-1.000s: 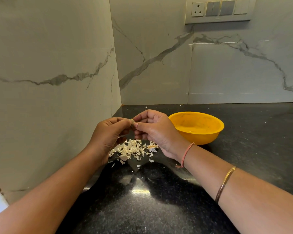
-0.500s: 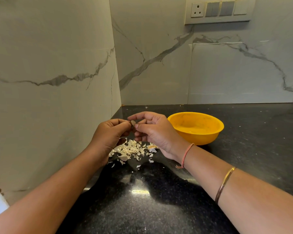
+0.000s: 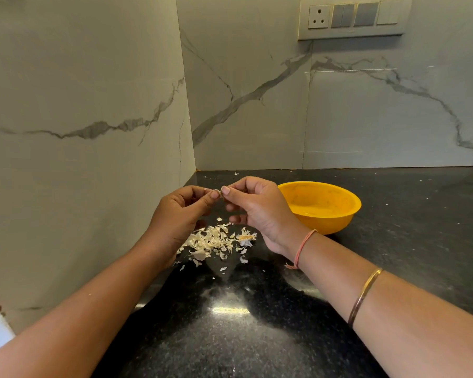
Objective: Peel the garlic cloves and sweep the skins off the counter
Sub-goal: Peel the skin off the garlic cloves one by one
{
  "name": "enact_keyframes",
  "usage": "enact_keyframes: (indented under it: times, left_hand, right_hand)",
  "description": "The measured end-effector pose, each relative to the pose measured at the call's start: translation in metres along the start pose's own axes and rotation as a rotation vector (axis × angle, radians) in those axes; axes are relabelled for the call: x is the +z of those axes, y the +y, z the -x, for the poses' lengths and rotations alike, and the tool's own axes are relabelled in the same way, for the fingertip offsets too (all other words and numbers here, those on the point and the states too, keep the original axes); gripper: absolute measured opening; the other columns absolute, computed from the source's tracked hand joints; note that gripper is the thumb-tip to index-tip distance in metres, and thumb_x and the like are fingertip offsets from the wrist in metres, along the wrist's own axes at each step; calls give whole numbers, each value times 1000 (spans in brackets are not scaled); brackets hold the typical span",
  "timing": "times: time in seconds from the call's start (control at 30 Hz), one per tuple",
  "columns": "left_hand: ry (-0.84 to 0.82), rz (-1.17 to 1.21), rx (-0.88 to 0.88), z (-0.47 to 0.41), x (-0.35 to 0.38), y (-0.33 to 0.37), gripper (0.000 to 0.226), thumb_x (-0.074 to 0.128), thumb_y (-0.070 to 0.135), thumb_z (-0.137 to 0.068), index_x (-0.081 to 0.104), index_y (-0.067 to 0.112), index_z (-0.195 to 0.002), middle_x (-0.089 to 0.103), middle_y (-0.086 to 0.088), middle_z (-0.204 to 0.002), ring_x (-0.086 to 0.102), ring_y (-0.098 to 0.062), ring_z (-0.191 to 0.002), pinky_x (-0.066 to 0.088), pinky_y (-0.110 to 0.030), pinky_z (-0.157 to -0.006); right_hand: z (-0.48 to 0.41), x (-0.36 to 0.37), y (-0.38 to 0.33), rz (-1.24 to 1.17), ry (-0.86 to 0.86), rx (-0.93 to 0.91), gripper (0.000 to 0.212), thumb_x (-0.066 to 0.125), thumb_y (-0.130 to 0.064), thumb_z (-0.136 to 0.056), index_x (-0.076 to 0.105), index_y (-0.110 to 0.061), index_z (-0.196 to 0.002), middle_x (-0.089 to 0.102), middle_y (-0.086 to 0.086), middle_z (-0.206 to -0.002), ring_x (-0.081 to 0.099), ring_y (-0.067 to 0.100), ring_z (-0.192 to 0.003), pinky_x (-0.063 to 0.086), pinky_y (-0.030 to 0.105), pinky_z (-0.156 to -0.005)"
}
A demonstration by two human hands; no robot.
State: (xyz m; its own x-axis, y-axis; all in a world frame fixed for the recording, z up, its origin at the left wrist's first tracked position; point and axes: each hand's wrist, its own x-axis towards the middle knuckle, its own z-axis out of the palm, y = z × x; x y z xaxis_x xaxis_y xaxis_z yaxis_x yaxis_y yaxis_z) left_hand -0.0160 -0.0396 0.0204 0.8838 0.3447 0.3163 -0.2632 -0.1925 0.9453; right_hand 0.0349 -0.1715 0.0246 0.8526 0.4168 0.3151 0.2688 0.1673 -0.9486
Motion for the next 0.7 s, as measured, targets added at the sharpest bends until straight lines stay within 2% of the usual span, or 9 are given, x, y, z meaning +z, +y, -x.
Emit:
enact_keyframes:
  times: [0.17, 0.27, 0.43, 0.53, 0.6, 0.7]
  left_hand:
    - [-59, 127, -99, -3, 0, 0, 9, 61, 19, -84, 61, 15, -76, 58, 2, -69, 52, -5, -62, 43, -15, -49]
    - [-90, 216, -152, -4, -1, 0, 11, 64, 22, -73, 61, 13, -77, 58, 4, -63, 50, -3, -56, 42, -15, -47]
    - [-82, 239, -152, -4, -1, -1, 9, 63, 21, -78, 60, 12, -77, 56, 5, -60, 49, -1, -51, 41, -15, -46]
    - [-70, 227, -142, -5, -1, -2, 9, 62, 21, -81, 59, 14, -76, 56, 4, -63, 49, -3, -56, 42, -17, -49]
    - [-71, 180, -112, -4, -1, -2, 10, 61, 21, -84, 58, 14, -76, 54, 2, -66, 49, -4, -57, 42, -16, -49]
    - [-73, -24, -13, -1, 2, -1, 16, 54, 20, -92, 55, 15, -77, 50, 3, -64, 47, -3, -54, 41, -17, -49]
  right_hand:
    - [0, 1, -1, -29, -39, 39, 8, 60, -7, -89, 62, -5, -81, 59, 4, -71, 56, 10, -64, 51, 22, -55]
    - [0, 0, -4, -85, -71, 73, 14, 54, -8, -93, 62, -4, -82, 60, 6, -71, 57, 11, -62, 52, 23, -56]
    - [1, 4, -5, -115, -54, 136, 31, 42, -25, -100, 57, -8, -80, 58, 7, -68, 55, 14, -56, 50, 26, -51]
    - [1, 5, -3, 12, -84, 120, 35, 42, -35, -99, 55, -10, -79, 54, 5, -65, 51, 14, -55, 47, 25, -48]
    - [1, 5, -2, 112, -116, 91, 33, 42, -32, -99, 53, -11, -76, 51, 4, -63, 48, 11, -53, 44, 23, -47]
    - [1, 5, -1, 202, -132, 55, 31, 40, -21, -100, 50, -12, -73, 48, 4, -63, 44, 9, -51, 41, 21, -45]
